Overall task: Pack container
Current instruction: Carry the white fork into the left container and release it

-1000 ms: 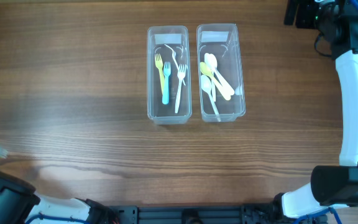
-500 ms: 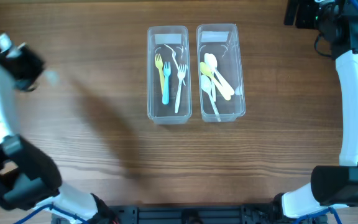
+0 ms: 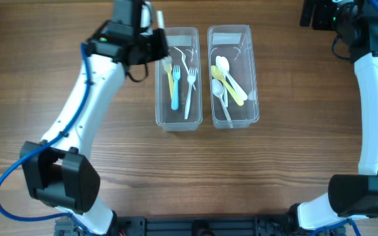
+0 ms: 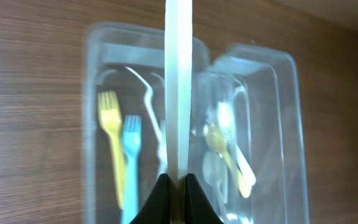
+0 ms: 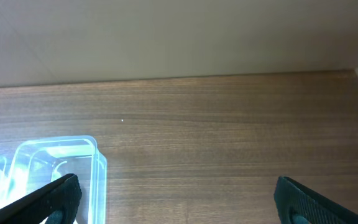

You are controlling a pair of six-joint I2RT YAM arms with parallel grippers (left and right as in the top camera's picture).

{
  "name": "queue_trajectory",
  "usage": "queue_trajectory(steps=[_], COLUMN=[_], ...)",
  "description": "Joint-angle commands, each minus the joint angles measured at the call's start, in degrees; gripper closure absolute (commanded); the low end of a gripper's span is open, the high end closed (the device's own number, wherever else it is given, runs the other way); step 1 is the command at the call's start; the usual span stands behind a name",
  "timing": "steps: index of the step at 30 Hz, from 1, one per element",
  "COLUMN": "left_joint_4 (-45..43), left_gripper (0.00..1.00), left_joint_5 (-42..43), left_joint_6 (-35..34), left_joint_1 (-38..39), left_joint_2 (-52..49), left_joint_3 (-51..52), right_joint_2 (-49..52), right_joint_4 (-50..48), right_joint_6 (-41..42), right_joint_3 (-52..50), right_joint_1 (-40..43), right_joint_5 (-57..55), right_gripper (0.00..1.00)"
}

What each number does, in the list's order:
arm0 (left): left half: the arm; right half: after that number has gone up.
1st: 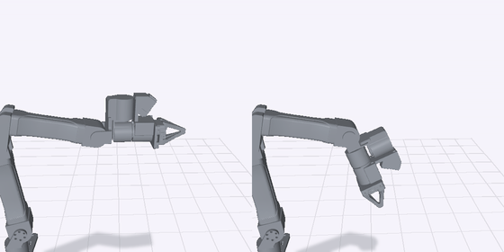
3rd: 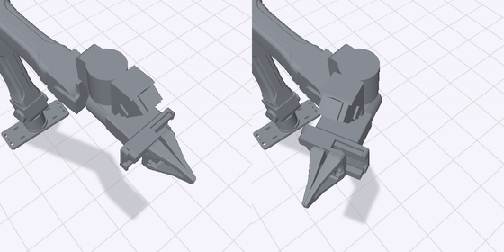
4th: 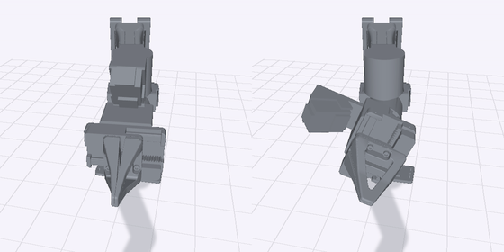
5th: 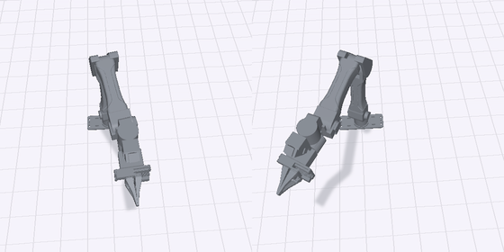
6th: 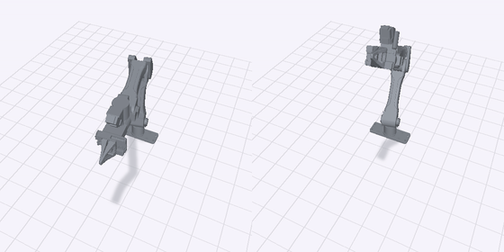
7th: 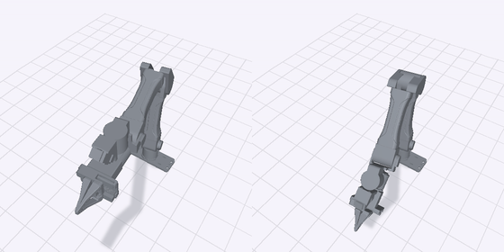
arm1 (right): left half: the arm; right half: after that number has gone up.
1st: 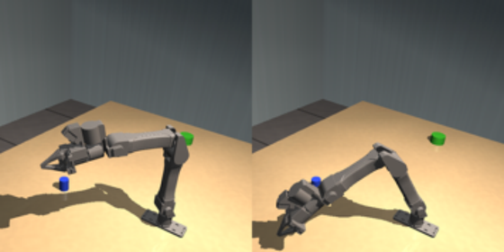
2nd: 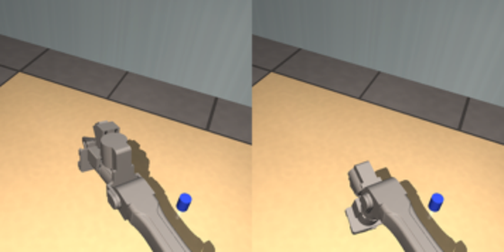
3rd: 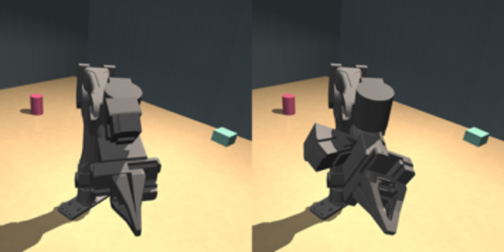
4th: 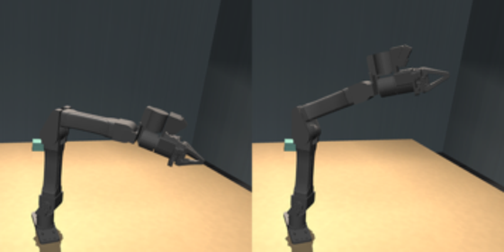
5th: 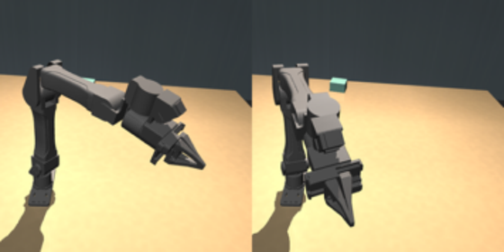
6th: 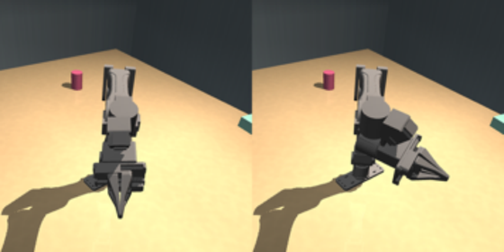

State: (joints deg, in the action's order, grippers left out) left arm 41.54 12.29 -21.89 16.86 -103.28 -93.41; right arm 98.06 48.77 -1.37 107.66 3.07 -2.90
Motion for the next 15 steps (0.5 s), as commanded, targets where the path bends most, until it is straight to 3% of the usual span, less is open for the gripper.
queue_trajectory(steps=[1, 11, 15], left_joint_4=[0.3, 2.3, 2.4], left_gripper=[0.96, 0.96, 0.91], left_joint_5=[-4.1, -5.4, -5.6], left_joint_6=[-0.9, -1.1, -1.1], left_joint_1=[3.3, 7.5, 7.2], left_joint_2=[0.8, -9.5, -12.9], left_joint_3=[-1.1, -1.1, -1.1], right_joint_2=[0.4, 0.4, 0.4], right_joint_4=[-0.3, -0.3, -0.3], right_joint_6=[-0.1, -0.1, -0.1], right_joint_3=[-0.2, -0.2, -0.2], right_joint_1=[0.2, 0.2, 0.2], right_joint_5=[-1.0, -1.0, -1.0], right_gripper=[0.00, 0.00, 0.00])
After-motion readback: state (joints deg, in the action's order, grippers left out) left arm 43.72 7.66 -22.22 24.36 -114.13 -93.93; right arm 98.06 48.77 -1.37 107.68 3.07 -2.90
